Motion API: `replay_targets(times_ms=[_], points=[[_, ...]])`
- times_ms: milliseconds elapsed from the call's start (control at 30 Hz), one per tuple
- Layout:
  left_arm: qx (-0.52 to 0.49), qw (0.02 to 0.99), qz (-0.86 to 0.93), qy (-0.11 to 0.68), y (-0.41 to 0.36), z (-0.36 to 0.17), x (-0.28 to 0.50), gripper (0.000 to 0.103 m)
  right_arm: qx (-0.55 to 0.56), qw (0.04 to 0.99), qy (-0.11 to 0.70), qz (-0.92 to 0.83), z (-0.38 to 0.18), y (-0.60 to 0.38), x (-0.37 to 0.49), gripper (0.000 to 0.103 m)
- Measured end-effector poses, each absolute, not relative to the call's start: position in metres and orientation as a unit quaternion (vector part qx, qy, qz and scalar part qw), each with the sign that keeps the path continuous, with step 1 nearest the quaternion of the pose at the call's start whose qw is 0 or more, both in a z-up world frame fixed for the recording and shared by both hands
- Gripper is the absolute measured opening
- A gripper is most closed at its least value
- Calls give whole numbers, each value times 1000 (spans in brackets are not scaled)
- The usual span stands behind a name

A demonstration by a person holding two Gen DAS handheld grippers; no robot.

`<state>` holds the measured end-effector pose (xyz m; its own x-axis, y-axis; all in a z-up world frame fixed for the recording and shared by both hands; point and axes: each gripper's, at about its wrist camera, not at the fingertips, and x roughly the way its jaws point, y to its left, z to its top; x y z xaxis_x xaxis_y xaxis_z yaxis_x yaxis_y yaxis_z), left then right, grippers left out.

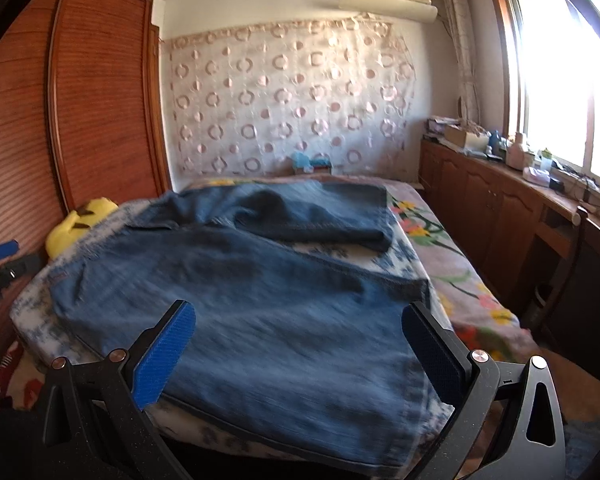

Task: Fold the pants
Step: 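Move the right tool to the jeans leg hem and close on it, then close the left tool on the other leg hem while the right tool holds its hem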

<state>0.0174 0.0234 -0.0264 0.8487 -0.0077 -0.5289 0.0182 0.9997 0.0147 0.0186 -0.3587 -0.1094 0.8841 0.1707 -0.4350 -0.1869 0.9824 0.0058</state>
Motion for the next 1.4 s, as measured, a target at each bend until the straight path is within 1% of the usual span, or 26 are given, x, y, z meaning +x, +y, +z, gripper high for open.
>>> replay_targets(times_ms=[233, 433, 533, 833, 933, 1000, 1033, 1067, 1100, 1200, 1400], points=[[2, 956, 0, 294, 42, -45, 28, 103, -33, 957, 278, 77, -118, -380, 14, 100], [-9, 950, 7, 311, 52, -57, 34, 103, -29, 945, 317, 77, -106, -390, 7, 96], [-11, 948, 8, 319, 55, -62, 36, 103, -33, 941, 328, 76, -97, -392, -1, 93], [-18, 941, 19, 337, 67, -74, 40, 103, -11, 927, 364, 89, -101, -402, -15, 82], [-23, 940, 29, 339, 76, -77, 41, 103, -4, 924, 369, 97, -95, -403, -18, 73], [-28, 939, 33, 341, 82, -80, 42, 103, -2, 924, 369, 104, -95, -403, -21, 59], [-29, 939, 35, 342, 85, -81, 42, 103, -4, 923, 370, 107, -94, -400, -22, 55], [-28, 938, 37, 343, 89, -82, 43, 103, -7, 923, 370, 107, -92, -399, -23, 41], [-26, 938, 40, 344, 92, -84, 44, 103, -8, 923, 368, 110, -91, -401, -25, 24], [-22, 937, 55, 345, 106, -85, 48, 103, -11, 928, 355, 115, -92, -406, -23, 9], [-32, 936, 69, 344, 135, -84, 53, 98, -6, 940, 316, 130, -72, -407, -27, 5]])
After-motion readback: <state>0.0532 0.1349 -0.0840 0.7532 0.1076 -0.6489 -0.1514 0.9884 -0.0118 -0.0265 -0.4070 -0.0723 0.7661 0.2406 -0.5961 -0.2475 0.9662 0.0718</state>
